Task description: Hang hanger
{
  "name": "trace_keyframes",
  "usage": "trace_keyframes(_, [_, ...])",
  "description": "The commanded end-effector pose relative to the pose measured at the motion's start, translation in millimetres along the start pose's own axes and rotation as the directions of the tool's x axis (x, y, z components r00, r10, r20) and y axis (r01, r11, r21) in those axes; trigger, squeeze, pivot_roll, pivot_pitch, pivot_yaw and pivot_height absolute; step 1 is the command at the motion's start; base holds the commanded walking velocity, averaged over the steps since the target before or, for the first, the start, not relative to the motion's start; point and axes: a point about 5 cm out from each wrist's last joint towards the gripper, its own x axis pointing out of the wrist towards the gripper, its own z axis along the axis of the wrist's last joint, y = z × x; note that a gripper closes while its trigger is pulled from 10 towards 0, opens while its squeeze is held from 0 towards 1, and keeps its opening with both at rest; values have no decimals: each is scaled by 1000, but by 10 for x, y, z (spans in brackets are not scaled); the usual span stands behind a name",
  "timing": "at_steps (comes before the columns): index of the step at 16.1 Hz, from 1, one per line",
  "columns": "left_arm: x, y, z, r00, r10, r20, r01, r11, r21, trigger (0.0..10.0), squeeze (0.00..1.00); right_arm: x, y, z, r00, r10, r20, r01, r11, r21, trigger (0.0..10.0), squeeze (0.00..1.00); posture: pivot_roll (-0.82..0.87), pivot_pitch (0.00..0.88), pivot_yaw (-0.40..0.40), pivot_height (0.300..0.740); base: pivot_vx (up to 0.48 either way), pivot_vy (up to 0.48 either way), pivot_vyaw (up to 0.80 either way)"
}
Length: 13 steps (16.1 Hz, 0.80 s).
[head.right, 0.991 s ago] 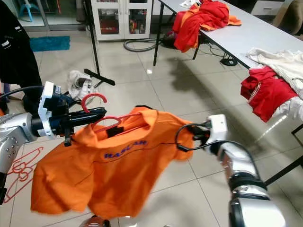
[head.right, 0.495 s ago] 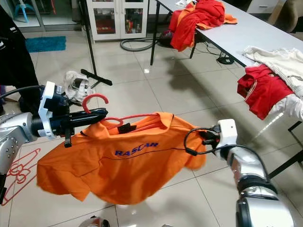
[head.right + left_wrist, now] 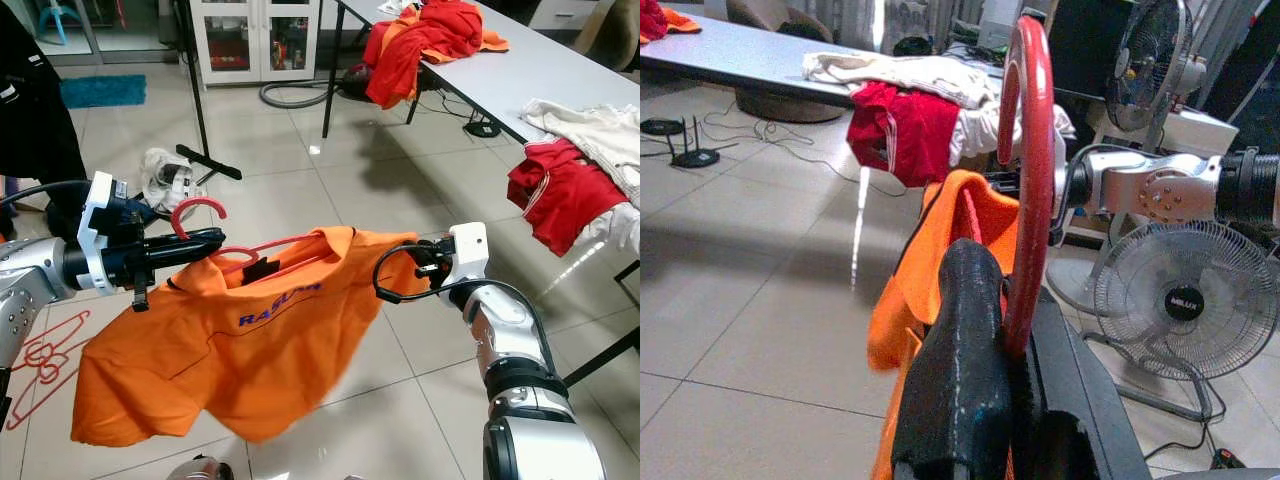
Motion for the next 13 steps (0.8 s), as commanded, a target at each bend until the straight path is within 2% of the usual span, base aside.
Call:
trace_keyframes(1, [-10,-31,95,999,-20,27,19,999,35,10000,0,-8,-37,67,999,-9,33,9,1000,0,10000,1000,19,33,-57,740,0,0,0])
trace_keyframes(12, [-10,-31,95,999,-20,27,19,999,35,10000,0,-8,-37,67,999,-9,33,9,1000,0,10000,1000,19,33,-57,740,0,0,0])
trace_keyframes(13, [25,-11,57,1000,-13,19,12,999,36,10000,0,35,16,478,983,64,171,-73,996,47,10000,0,-8,0,-64,740,0,0,0])
